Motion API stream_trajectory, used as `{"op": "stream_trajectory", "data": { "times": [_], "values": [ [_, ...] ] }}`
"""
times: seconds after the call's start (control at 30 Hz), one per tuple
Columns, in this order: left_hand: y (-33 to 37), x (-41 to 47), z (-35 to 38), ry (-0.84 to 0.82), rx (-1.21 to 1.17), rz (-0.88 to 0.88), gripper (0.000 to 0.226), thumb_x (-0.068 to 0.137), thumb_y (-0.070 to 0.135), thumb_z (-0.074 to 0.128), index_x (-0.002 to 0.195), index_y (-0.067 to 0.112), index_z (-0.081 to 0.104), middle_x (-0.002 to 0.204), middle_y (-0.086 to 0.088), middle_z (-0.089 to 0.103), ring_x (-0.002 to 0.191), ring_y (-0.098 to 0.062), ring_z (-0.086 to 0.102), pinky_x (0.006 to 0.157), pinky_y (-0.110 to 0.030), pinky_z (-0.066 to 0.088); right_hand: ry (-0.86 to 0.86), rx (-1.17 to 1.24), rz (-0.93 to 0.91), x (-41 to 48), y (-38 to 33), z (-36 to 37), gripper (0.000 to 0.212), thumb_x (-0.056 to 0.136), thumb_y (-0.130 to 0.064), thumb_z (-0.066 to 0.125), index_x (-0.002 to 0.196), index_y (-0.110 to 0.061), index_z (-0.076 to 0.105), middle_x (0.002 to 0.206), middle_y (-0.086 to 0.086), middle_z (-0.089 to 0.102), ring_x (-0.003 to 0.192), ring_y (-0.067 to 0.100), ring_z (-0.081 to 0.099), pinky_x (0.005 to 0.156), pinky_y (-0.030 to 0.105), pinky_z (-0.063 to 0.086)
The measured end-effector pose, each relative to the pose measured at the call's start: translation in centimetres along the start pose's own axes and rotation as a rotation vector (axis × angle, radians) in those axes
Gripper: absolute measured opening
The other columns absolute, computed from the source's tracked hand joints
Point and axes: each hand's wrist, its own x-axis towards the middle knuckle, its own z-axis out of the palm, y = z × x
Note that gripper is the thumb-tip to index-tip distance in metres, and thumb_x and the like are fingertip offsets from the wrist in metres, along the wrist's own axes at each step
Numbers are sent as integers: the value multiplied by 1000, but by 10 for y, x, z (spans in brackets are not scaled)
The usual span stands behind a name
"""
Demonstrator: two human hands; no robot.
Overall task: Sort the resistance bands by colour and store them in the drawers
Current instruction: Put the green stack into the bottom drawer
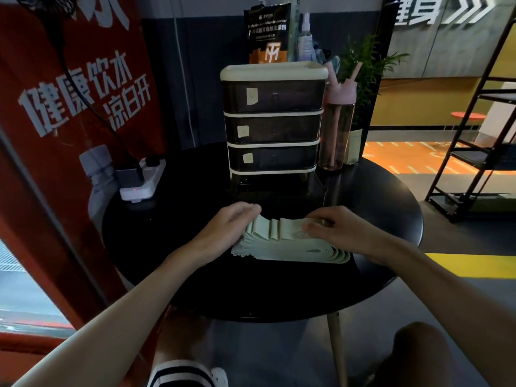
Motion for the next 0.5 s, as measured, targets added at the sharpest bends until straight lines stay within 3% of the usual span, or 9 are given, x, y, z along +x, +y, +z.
{"op": "stream_trajectory", "data": {
  "times": [0.07,0.13,0.2,0.23,0.33,0.5],
  "values": [
    [2,2,4,-38,99,12,37,101,45,48,119,19,66,149,7,46,144,-8,34,116,-35,28,-31,-39,14,3,-4,3,17,90,-37,65,97,-23,72,92,-1,71,86,10,67,74,25,53],
    [5,3,4,-61,148,15,31,99,47,53,110,23,69,149,1,48,145,-13,33,110,-36,32,-61,-77,22,6,-8,6,20,88,-43,65,93,-24,70,87,-3,70,80,8,66,67,24,51],
    [8,6,3,-52,179,-2,26,95,48,59,101,25,69,132,-12,57,124,-22,54,87,-28,42,-56,-111,23,10,-11,9,22,86,-47,66,88,-25,68,84,-5,68,75,7,64,62,23,48],
    [9,7,2,-41,199,-18,25,93,48,62,102,26,67,123,-13,60,107,-19,60,78,-27,43,-46,-114,23,12,-11,10,22,84,-48,67,87,-25,68,83,-5,68,74,7,63,61,23,47],
    [10,6,4,-78,218,-61,35,87,49,69,112,27,55,110,-6,63,88,-10,58,75,-28,46,-34,-94,12,13,-11,11,23,79,-48,70,86,-26,68,83,-3,68,72,7,63,60,23,48],
    [7,4,3,-98,298,18,56,84,50,73,131,33,50,131,11,50,116,-3,50,86,-18,41,-9,-128,-51,5,-11,11,22,79,-47,72,87,-28,64,84,-5,67,70,5,63,57,21,48]
  ]
}}
